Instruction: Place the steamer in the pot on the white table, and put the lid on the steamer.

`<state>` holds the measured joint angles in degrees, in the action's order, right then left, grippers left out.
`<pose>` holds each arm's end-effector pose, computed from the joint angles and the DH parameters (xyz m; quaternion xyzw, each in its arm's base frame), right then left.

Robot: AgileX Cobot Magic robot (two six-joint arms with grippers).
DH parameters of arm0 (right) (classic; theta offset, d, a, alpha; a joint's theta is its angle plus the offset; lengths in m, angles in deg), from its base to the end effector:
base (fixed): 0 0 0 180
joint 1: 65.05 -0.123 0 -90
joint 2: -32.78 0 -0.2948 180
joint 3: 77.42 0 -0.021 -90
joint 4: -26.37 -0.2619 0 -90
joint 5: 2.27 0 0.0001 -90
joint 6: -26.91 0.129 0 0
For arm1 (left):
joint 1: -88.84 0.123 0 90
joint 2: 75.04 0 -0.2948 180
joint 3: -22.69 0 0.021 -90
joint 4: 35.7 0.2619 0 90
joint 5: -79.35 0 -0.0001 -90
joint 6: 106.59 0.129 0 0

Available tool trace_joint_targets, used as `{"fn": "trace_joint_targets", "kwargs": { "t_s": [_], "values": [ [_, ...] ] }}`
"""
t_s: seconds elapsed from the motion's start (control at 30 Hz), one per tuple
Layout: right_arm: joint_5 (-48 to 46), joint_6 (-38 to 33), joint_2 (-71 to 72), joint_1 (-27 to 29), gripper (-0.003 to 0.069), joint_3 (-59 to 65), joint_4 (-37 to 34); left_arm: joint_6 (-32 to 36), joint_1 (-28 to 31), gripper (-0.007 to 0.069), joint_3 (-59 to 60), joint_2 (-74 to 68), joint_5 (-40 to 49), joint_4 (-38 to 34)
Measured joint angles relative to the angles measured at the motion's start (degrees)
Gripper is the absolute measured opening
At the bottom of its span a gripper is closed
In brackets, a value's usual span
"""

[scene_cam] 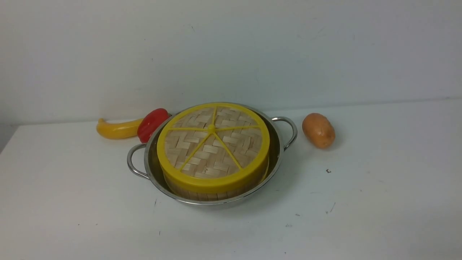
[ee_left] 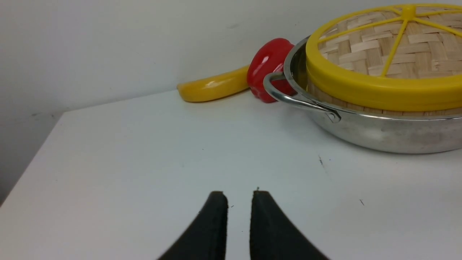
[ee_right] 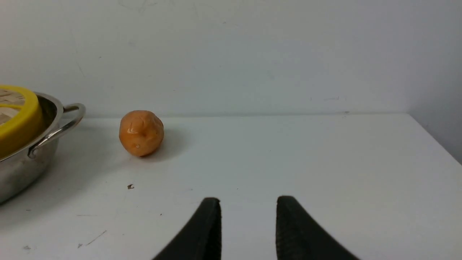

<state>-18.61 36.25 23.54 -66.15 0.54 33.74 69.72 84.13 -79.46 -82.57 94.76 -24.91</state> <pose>0.0950 -0.0028 0.1741 0.0192 0.7846 0.0040 0.6197 0.0940 -0.0013 0.1800 0.0607 0.7665 0.0303 0.6386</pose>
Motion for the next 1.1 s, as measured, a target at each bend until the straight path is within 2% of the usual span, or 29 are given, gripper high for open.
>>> {"fn": "trace_joint_targets", "kwargs": {
  "t_s": [1.1],
  "values": [
    [0.00, 0.00, 0.00, 0.00, 0.0242, 0.00, 0.00, 0.00, 0.00, 0.0146, 0.00, 0.00, 0.00, 0.00]
  ]
}}
